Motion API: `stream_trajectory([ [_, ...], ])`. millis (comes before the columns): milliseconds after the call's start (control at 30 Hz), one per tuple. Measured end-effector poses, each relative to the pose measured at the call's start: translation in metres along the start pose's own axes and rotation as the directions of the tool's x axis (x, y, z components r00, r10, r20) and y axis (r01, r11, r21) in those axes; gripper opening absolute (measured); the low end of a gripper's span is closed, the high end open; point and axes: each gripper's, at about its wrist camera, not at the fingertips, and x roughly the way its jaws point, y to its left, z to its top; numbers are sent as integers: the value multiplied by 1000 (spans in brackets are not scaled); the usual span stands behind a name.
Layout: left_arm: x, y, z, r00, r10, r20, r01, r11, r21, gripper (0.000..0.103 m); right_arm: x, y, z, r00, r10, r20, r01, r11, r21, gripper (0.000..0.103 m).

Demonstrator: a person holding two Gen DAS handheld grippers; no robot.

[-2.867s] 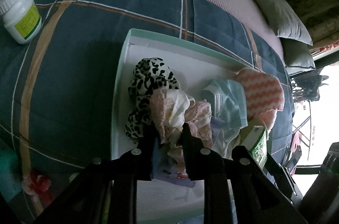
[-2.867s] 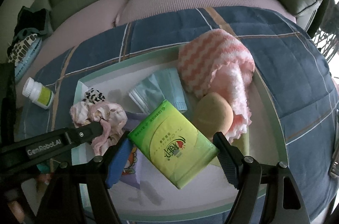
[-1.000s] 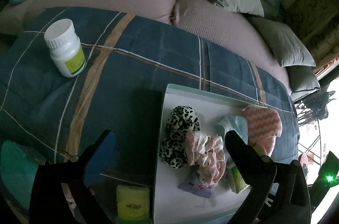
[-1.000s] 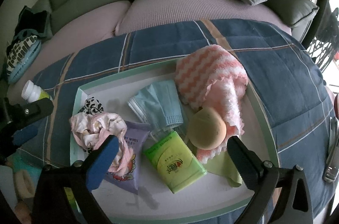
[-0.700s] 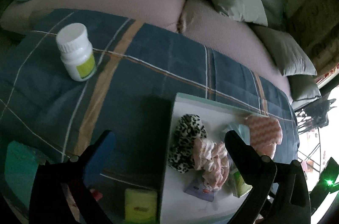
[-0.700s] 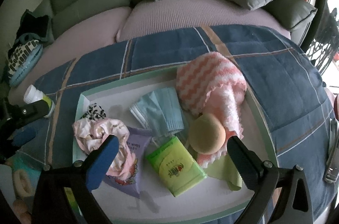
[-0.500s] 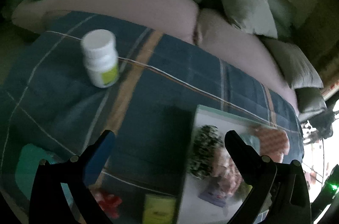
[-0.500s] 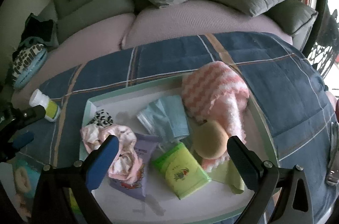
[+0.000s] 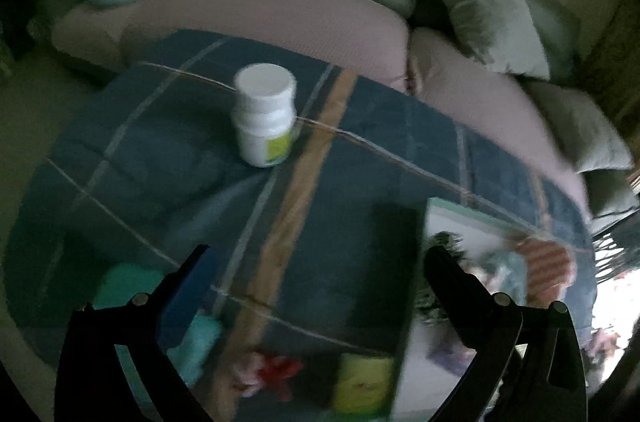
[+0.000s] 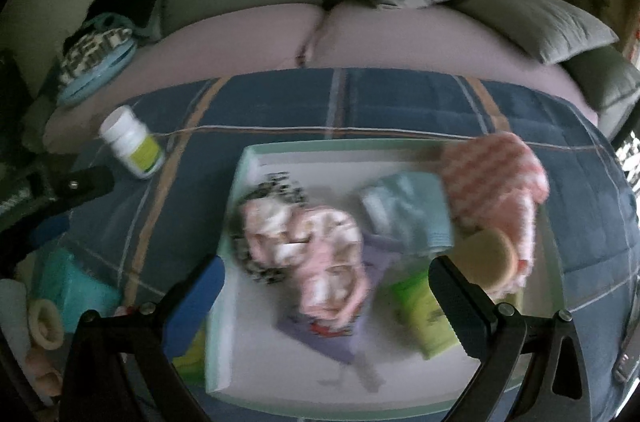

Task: Organize soft objects
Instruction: 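Move both tools back from the tray toward the red hair clip and small pack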

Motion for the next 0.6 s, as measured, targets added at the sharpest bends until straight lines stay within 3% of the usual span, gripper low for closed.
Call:
stream_trajectory([
  [67,-2,4,-2,999,46,2,-46,999,6,103,-1,9,-2,999,40,-5,-40,999,3,103],
  [167,-5,14,-2,999,50,2,-50,998,-24,103,0,20,-3,997,72,-9,-72,997,-7,103],
  [267,-10,23,-2,999,48,12,-48,998,-41,103,2,32,-4,998,60,-13,-61,998,-36,103],
  [433,-9,31,-5,991,136,-15,-136,990,-23,103,11,55,-10,996,67,-52,-72,992,-106,103],
  [600,-11,41,-6,985,169,-41,-169,986,-4,103,20,68,-15,993,71,-95,-84,985,-148,103],
])
